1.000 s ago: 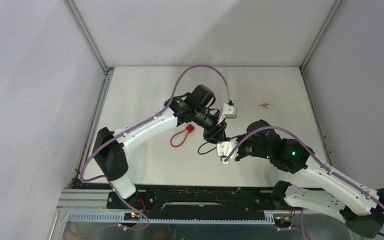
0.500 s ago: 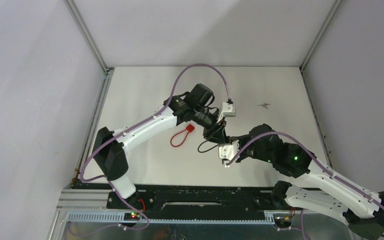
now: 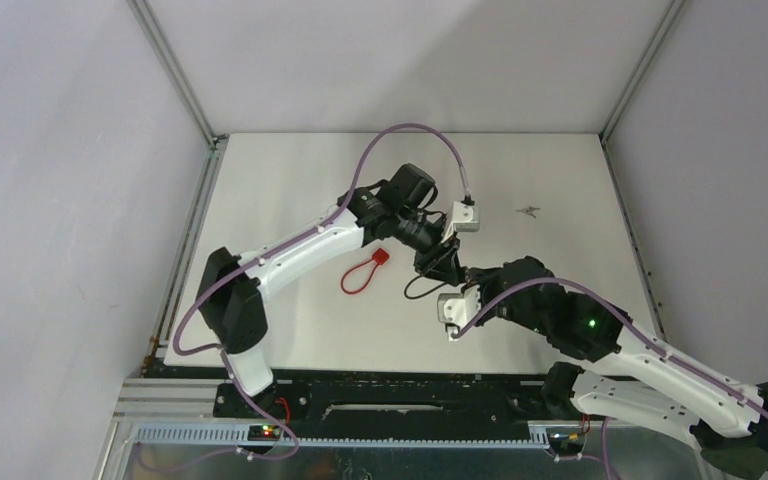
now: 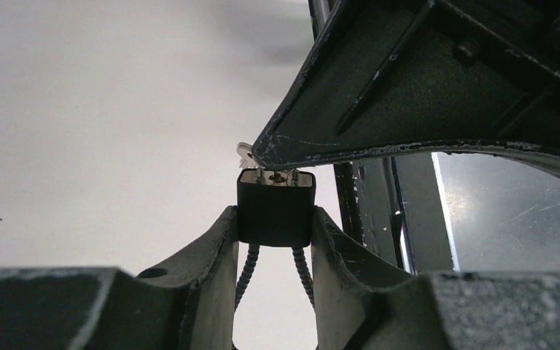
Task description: Unlock with the key
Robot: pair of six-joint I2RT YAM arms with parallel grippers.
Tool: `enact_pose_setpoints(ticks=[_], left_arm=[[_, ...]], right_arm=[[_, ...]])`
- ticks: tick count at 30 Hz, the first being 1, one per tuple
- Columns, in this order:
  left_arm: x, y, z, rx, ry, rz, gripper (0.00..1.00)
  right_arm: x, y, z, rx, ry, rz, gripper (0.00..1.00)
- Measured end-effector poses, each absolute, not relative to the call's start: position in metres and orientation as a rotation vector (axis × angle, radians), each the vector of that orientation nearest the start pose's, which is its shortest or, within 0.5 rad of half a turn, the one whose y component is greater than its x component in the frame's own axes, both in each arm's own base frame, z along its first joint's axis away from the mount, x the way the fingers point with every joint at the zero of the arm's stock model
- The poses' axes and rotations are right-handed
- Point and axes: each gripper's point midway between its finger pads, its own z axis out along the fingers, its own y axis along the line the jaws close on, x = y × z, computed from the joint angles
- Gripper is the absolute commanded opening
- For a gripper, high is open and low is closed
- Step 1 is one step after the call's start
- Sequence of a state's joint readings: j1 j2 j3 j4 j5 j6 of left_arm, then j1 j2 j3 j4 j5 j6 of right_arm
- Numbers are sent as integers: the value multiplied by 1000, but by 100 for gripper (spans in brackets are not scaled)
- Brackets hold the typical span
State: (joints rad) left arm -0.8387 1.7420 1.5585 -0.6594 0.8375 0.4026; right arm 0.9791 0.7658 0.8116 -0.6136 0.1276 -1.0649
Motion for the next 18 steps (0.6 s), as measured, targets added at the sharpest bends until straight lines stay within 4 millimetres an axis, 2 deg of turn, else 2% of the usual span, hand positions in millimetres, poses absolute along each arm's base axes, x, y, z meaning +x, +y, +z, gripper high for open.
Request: enact_pose_setpoints(ticks=[9, 18], left_arm=[[200, -406, 210, -2312, -2235, 1638, 0], [204, -408, 201, -2304, -2220, 1630, 0]], right_arm=[[199, 172, 224, -1769, 1157, -270, 0], [199, 164, 220, -1765, 1169, -272, 0]])
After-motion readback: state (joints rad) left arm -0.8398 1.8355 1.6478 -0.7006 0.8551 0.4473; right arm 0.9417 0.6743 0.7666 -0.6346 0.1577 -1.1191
